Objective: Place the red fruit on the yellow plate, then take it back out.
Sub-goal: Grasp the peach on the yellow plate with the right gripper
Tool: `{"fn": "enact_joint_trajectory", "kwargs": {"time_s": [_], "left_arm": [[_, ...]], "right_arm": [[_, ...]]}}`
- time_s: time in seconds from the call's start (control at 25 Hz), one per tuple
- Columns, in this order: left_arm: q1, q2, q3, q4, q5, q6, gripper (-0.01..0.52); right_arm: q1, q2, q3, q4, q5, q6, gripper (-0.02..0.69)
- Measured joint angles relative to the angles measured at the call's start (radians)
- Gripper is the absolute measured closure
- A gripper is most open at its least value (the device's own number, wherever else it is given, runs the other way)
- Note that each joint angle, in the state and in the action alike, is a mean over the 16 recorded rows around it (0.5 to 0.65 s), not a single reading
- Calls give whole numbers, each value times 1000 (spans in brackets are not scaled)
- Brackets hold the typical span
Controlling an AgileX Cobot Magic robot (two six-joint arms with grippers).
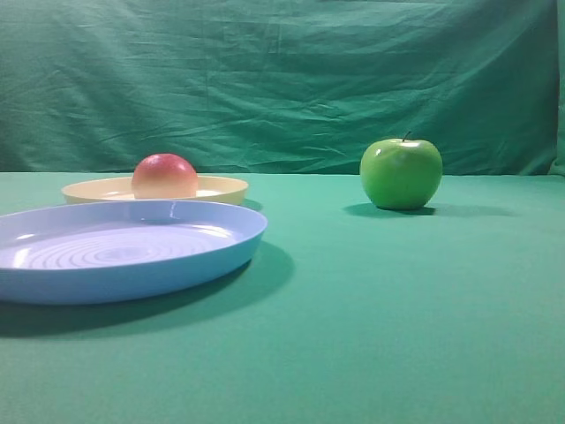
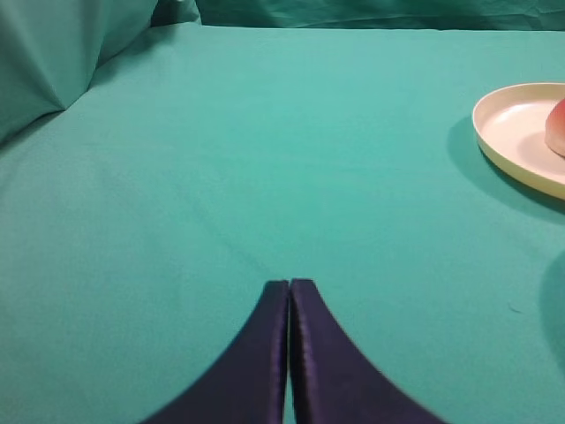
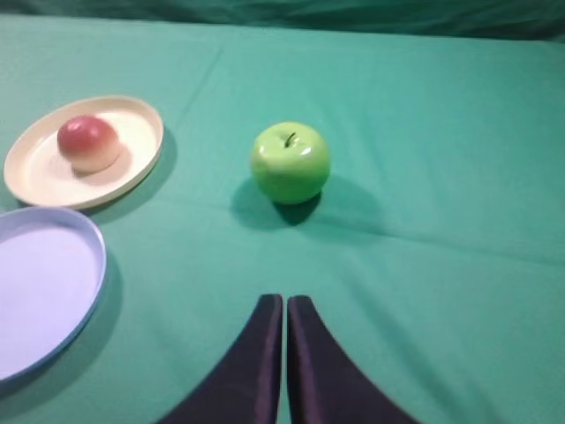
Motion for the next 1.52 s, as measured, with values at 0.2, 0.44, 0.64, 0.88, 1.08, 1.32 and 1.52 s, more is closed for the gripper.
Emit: {"fn": "enact_joint_trajectory", "kwargs": {"time_s": [0.2,0.44,0.64,0.88,1.08,1.32,1.52], "left_arm": [[0,0,0,0,0,0,514],[0,0,0,0,0,0,514],[0,0,0,0,0,0,514],[0,0,0,0,0,0,514],[0,0,0,0,0,0,514],[0,0,0,0,0,0,514],[0,0,0,0,0,0,514]], "right_arm": [[41,139,-87,81,35,-107,665],[49,275,-139,230,21,-256,665],[49,376,-154,366,-24,-345,665],[49,489,-190,459,-79,-452,665],[49,602,-298,477,-53,-532,665],[53,787,-546,422,70,-590,665],[73,981,-814,353,190,-558,665]]}}
